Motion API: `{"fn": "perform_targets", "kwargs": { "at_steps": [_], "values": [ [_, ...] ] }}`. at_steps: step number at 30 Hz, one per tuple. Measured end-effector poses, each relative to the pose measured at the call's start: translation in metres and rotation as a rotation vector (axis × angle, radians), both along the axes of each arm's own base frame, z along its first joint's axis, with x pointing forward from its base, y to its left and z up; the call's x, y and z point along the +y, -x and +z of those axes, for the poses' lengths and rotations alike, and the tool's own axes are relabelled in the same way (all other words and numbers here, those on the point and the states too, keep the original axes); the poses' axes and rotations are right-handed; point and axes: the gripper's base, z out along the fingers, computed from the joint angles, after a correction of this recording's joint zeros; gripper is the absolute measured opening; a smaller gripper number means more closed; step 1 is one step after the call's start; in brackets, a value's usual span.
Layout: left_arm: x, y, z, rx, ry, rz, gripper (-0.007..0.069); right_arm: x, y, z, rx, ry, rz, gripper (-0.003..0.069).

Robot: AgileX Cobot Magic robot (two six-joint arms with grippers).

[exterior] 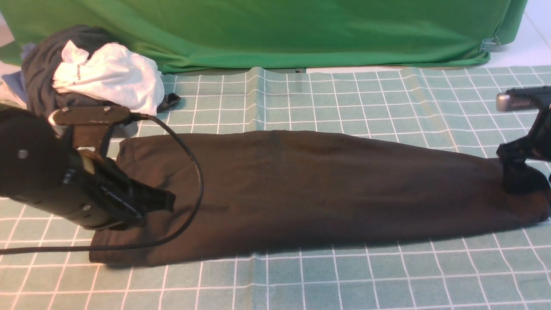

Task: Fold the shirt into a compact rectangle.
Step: 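Fold the right end of the dark garment over onto its left end with the right gripper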

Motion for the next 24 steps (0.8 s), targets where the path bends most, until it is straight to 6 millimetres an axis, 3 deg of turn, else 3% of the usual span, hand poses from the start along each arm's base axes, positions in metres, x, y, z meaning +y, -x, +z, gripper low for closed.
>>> {"fn": "perform_targets", "kwargs": {
  "at_steps": [3, 5, 7, 8, 9, 11, 17, 21, 24],
  "values": [
    [0.002, 0.008, 0.010, -0.022, 0.008, -0.001, 0.0012, 0.001, -0.001, -0.010, 0.025, -0.018, -0.008, 0.0556],
    [0.003, 0.013, 0.016, -0.049, 0.016, 0.000, 0.0012, 0.003, -0.002, -0.011, 0.025, -0.032, -0.005, 0.0457],
    [0.004, 0.018, 0.024, -0.080, 0.024, 0.000, 0.0012, 0.004, -0.002, -0.011, 0.026, -0.044, 0.008, 0.0288],
    [0.005, 0.018, 0.024, -0.083, 0.024, -0.001, 0.0012, 0.004, -0.002, -0.011, 0.026, -0.045, 0.011, 0.0271],
    [0.005, 0.021, 0.028, -0.102, 0.029, -0.002, 0.0012, 0.004, -0.002, -0.011, 0.028, -0.047, 0.020, 0.0168],
    [0.006, 0.025, 0.033, -0.123, 0.034, -0.002, 0.0012, 0.004, -0.001, -0.011, 0.031, -0.048, 0.030, 0.0077],
    [0.009, 0.036, 0.044, -0.162, 0.041, -0.010, 0.0012, -0.001, 0.001, -0.004, 0.029, -0.039, 0.019, 0.0046],
    [0.011, 0.044, 0.050, -0.179, 0.036, -0.026, 0.0012, -0.017, 0.008, 0.021, -0.009, -0.034, -0.032, 0.0046],
    [0.013, 0.052, 0.056, -0.208, 0.040, -0.032, 0.0012, -0.045, 0.018, 0.052, -0.077, -0.010, -0.141, 0.0043]
  ]
}}
